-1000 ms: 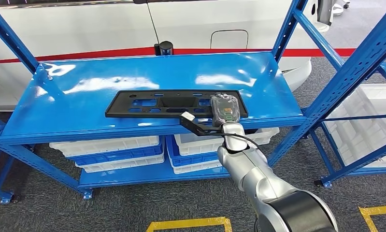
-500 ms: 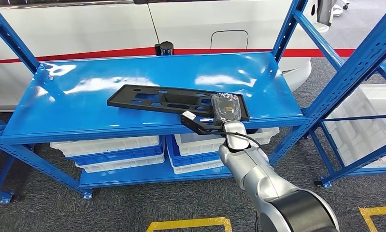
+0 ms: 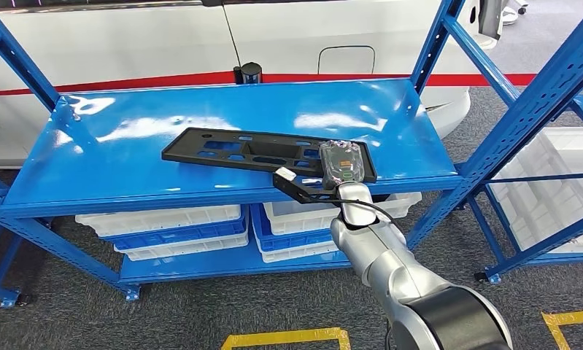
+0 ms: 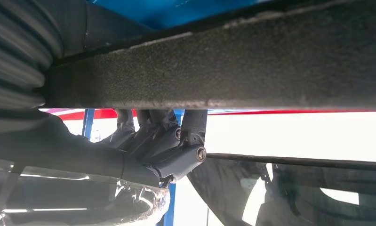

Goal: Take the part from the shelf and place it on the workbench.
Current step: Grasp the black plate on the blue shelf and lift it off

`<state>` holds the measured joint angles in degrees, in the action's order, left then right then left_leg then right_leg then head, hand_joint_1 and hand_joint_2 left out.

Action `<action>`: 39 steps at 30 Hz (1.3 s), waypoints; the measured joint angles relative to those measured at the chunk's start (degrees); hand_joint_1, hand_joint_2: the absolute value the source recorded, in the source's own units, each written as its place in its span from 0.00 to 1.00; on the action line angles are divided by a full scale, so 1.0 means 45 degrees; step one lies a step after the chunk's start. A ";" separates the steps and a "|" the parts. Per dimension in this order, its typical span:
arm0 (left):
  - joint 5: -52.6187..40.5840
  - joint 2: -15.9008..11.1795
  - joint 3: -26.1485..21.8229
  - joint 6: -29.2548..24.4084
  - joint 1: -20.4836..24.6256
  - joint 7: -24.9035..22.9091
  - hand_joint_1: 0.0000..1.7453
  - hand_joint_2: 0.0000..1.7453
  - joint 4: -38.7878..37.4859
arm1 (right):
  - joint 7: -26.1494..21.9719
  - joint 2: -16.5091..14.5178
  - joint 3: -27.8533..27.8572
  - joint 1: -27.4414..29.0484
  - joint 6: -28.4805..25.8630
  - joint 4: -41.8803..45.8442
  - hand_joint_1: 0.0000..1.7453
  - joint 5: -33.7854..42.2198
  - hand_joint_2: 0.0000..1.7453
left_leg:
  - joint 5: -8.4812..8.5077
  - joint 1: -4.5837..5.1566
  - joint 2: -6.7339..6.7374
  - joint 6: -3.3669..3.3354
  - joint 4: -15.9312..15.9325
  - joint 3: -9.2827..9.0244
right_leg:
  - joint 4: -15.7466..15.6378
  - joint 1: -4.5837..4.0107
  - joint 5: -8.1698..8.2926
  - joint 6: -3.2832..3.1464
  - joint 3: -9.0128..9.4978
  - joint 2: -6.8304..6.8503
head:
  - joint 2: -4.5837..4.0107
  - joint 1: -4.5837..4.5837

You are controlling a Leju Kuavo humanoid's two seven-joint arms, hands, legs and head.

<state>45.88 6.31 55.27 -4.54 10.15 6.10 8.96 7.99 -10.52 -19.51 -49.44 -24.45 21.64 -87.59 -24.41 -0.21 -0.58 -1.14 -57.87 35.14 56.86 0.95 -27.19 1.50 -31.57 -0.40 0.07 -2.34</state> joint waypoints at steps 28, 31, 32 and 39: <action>0.0773 -0.0069 0.0352 -0.0483 0.0023 -0.0072 0.00 1.00 -0.0019 | -0.0824 0.0980 -0.0841 0.0640 -0.1996 0.4974 1.00 -0.0053 1.00 | 0.0000 -0.0001 -0.0001 0.0000 0.0003 0.0049 | 0.0002 -0.0006 0.0000 0.0001 -0.0038 -0.0001 | 0.0000 0.0000; 0.0982 -0.0076 0.0332 -0.0519 -0.0043 -0.0062 0.00 1.00 -0.0019 | -0.1070 0.0875 -0.0956 0.0639 -0.2008 0.5197 1.00 -0.0047 1.00 | -0.0001 -0.0001 0.0001 0.0000 0.0003 0.0049 | 0.0004 -0.0007 0.0000 0.0001 -0.0037 -0.0002 | 0.0000 0.0000; 0.1043 -0.0078 0.0318 -0.0545 -0.0063 -0.0056 0.00 1.00 -0.0019 | -0.1130 0.0815 -0.1004 0.0638 -0.2006 0.5255 1.00 -0.0044 1.00 | -0.0001 0.0002 0.0001 0.0000 0.0000 0.0051 | 0.0002 -0.0004 0.0001 0.0002 -0.0038 -0.0002 | 0.0000 0.0000; 0.1277 -0.0120 0.0250 -0.0738 -0.0160 0.0000 0.00 1.00 -0.0024 | -0.1383 0.0399 -0.1215 0.0596 -0.2002 0.5371 1.00 0.0000 1.00 | -0.0020 0.0050 -0.0043 -0.0027 -0.0015 0.0068 | -0.0004 0.0056 0.0002 0.0011 -0.0040 0.0012 | 0.0000 -0.0002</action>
<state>51.63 5.77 56.40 -7.86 9.43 6.10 8.85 1.77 -8.72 -24.98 -46.76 -33.46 45.81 -87.59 -24.50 0.02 -0.77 -1.26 -57.94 35.45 56.84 1.21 -27.19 1.55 -31.75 -0.35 0.07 -2.35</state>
